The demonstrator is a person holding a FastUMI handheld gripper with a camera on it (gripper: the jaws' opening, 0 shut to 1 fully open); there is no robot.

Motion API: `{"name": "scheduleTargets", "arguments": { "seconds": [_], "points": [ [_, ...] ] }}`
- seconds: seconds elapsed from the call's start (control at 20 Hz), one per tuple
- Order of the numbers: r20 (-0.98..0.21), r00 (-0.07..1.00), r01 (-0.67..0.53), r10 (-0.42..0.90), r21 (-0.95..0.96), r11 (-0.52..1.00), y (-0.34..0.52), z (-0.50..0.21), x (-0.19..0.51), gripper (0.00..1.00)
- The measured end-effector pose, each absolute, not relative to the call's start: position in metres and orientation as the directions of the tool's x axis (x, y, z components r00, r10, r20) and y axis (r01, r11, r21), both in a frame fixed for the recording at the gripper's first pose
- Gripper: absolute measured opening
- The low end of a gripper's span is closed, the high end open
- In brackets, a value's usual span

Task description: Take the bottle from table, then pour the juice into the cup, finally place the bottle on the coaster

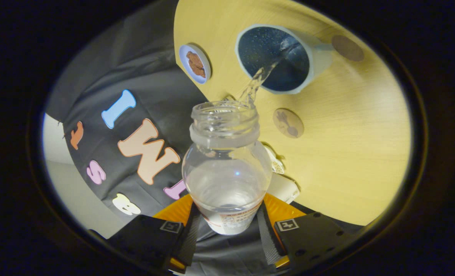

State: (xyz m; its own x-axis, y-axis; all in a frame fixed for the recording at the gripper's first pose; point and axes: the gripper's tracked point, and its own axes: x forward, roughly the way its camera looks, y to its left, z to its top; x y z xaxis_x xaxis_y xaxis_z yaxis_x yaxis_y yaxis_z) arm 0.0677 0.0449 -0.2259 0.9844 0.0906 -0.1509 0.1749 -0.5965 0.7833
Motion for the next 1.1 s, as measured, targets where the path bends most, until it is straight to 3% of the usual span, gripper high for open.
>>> {"name": "scheduleTargets", "arguments": {
  "seconds": [1.1],
  "points": [
    [-0.122,0.99,0.132,0.072,0.602,-0.787,0.02,-0.211,0.073,0.74]
  ]
}}
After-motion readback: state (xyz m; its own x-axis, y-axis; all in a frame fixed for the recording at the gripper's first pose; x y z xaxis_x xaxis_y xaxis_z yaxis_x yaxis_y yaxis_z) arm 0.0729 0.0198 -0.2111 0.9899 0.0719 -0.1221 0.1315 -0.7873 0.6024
